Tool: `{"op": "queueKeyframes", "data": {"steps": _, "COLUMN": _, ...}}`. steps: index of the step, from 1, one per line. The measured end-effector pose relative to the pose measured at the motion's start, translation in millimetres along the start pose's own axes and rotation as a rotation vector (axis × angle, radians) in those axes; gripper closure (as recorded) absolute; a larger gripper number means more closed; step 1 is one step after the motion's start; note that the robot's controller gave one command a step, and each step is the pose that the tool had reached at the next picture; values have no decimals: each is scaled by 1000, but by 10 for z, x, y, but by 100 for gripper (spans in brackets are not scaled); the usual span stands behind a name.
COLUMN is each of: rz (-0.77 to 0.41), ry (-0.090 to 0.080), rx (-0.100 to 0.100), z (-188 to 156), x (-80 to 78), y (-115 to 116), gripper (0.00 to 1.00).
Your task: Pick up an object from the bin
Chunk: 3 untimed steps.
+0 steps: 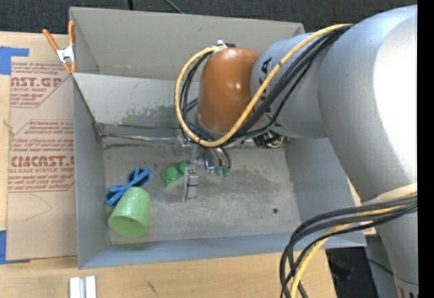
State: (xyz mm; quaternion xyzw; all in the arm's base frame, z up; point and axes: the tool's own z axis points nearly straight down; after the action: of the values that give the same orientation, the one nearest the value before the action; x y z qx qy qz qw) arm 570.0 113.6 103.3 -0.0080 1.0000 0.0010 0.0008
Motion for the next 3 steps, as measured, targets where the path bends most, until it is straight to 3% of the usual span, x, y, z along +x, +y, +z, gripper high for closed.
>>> {"op": "queueKeyframes", "data": {"steps": 1, "rz": 54, "ry": 4, "rx": 0, "z": 357, "x": 4, "y": 25, "gripper": 0}}
{"op": "queueKeyframes", "data": {"steps": 2, "rz": 54, "ry": 4, "rx": 0, "z": 362, "x": 4, "y": 27, "gripper": 0}}
{"op": "queueKeyframes", "data": {"steps": 3, "rz": 53, "ry": 3, "rx": -1, "z": 346, "x": -2, "y": 29, "gripper": 100}}
